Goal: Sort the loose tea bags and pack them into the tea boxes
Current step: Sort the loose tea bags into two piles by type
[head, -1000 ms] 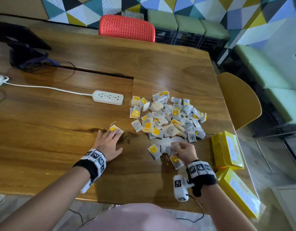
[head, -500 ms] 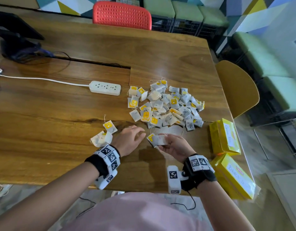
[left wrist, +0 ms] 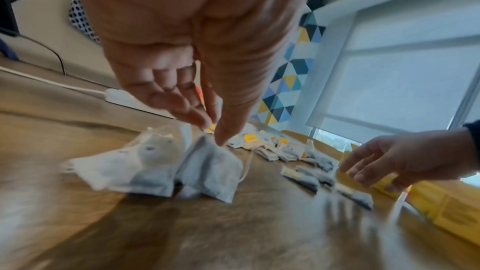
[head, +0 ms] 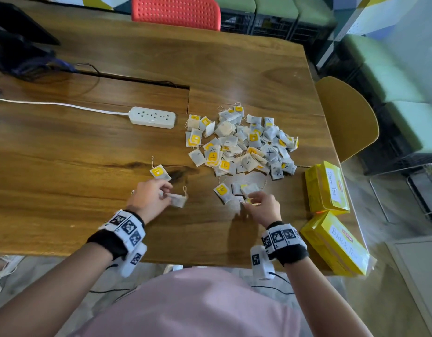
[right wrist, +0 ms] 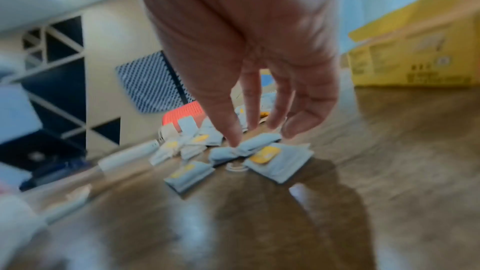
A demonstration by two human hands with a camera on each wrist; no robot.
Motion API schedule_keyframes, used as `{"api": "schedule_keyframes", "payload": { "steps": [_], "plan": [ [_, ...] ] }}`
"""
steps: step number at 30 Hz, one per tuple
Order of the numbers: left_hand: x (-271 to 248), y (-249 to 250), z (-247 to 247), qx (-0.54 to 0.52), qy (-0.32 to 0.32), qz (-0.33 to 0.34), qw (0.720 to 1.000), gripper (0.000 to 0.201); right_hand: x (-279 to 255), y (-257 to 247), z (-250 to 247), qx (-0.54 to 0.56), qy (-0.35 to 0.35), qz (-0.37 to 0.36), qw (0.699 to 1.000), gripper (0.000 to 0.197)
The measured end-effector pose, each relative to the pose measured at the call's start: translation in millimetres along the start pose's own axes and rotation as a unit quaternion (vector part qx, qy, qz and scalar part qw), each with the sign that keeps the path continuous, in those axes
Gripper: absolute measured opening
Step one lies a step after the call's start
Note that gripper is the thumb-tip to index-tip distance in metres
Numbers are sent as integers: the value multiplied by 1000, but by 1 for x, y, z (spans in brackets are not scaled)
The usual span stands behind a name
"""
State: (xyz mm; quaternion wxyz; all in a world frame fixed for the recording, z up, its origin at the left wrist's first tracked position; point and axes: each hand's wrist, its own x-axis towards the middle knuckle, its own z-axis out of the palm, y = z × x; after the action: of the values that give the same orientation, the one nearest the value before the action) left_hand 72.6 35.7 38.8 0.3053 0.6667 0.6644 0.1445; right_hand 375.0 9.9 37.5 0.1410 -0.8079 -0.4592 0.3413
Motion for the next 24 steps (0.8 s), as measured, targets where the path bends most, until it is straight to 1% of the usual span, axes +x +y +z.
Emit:
{"api": "schedule_keyframes", "payload": {
  "steps": [1,2,4,5,9,11,12,13,14,15,16,18,20,21,24],
  "plan": [
    [-3,-7,-5,43,17,2,999,23,3,5,-2,-51,33,2,998,37],
    [-6,-12,-7,69,28,5,997,23,5,9,-3,-82,42,8,996,41],
    [-10,-13,-6,60,42,24,997,25,9,12,-1,-110,12,20,994,51],
    [-12,-11,-5,41,46,37,997,26,10,12,2,-116,-7,24,993,51],
    [-14,-2,8,-24,46,68,996,28,14,15,8,-115,-16,3,993,25],
    [-14,4,15,-56,29,84,994,28,10,13,5,-76,-43,7,996,19],
    [-14,7,18,-68,17,95,993,28,7,12,4,-23,-65,13,998,18],
    [-14,12,20,-72,0,109,991,28,2,9,3,52,-97,19,994,17],
    [-13,17,22,-71,-20,127,989,28,-3,5,3,144,-140,31,979,15],
    [-12,22,24,-67,-43,145,986,28,-8,0,2,238,-187,47,952,10],
    [-11,28,25,-65,-64,164,982,28,-11,-4,1,320,-227,64,918,3],
    [-9,40,27,-64,-94,194,974,30,-14,-11,0,418,-276,91,861,8],
    [-6,51,29,-73,-100,220,968,31,-15,-18,1,460,-300,120,827,13],
    [-5,56,30,-83,-97,229,965,31,-15,-21,2,469,-308,134,817,19],
    [-2,67,33,-109,-76,242,961,29,-14,-26,5,469,-336,144,804,36]
  ]
}}
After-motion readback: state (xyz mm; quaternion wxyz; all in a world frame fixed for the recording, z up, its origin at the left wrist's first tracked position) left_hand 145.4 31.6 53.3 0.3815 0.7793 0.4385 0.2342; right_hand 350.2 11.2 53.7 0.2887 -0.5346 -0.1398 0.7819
